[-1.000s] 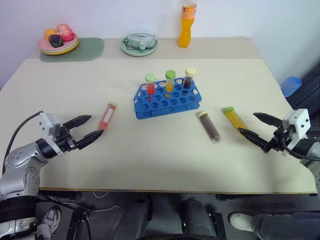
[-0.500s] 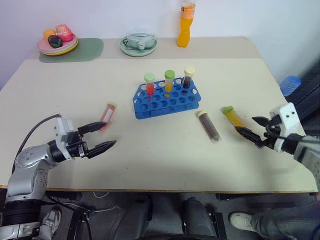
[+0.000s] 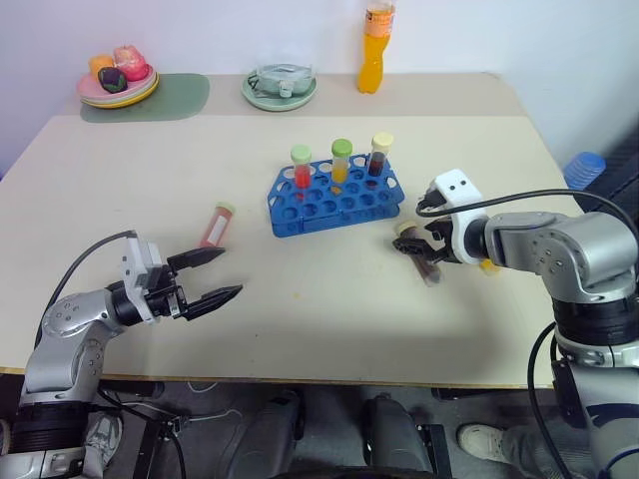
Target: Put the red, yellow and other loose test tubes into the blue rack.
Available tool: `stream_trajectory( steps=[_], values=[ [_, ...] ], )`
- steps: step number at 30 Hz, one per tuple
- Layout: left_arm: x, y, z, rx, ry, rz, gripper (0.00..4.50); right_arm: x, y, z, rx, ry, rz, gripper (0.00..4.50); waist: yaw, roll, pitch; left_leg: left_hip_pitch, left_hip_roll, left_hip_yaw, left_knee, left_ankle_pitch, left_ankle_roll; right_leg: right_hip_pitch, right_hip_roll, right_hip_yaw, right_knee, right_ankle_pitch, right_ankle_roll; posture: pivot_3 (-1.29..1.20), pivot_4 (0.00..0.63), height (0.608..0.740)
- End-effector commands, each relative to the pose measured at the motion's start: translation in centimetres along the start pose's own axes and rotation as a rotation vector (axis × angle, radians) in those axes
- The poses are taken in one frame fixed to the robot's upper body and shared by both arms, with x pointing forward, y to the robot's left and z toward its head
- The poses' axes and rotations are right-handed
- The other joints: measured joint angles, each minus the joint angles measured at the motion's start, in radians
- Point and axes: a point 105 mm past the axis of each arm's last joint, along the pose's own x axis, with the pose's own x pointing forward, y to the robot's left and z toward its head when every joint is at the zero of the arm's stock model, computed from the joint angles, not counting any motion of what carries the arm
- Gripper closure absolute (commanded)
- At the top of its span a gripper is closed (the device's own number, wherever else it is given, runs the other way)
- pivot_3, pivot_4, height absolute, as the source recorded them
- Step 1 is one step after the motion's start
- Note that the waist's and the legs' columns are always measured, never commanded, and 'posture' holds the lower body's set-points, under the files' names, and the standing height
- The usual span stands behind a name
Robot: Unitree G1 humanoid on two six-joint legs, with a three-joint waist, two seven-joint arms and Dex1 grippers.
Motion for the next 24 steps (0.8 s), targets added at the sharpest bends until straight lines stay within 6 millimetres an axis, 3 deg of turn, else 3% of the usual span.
stream_trajectory(
  steps=[1, 15, 24],
  values=[
    [-0.2, -0.4, 0.8, 0.027, -0.012, 0.001, 0.36, -0.2, -0.1, 1.5, -0.020, -0.014, -0.025, 0.26, -0.005, 0.000, 0.000, 0.000, 0.001, 0.000, 0.000, 0.000, 0.000, 0.000, 0.000, 0.000, 0.000, 0.000, 0.000, 0.00, 0.150, 0.740],
    [-0.4, -1.2, 0.8, -0.014, -0.007, 0.018, 0.36, 1.1, 0.6, 3.2, -0.027, 0.024, 0.009, 0.26, -0.005, 0.000, 0.000, 0.000, 0.001, 0.002, 0.000, 0.000, -0.001, -0.002, 0.001, 0.002, 0.002, 0.000, 0.000, 0.00, 0.150, 0.740],
    [-0.1, -2.1, 0.4, -0.048, -0.009, 0.015, 0.36, 1.3, 0.2, 2.8, -0.043, 0.071, -0.006, 0.26, -0.005, 0.000, 0.000, 0.000, 0.001, 0.004, 0.000, 0.000, -0.001, -0.002, 0.001, 0.004, 0.002, 0.000, 0.000, 0.00, 0.150, 0.740]
  ],
)
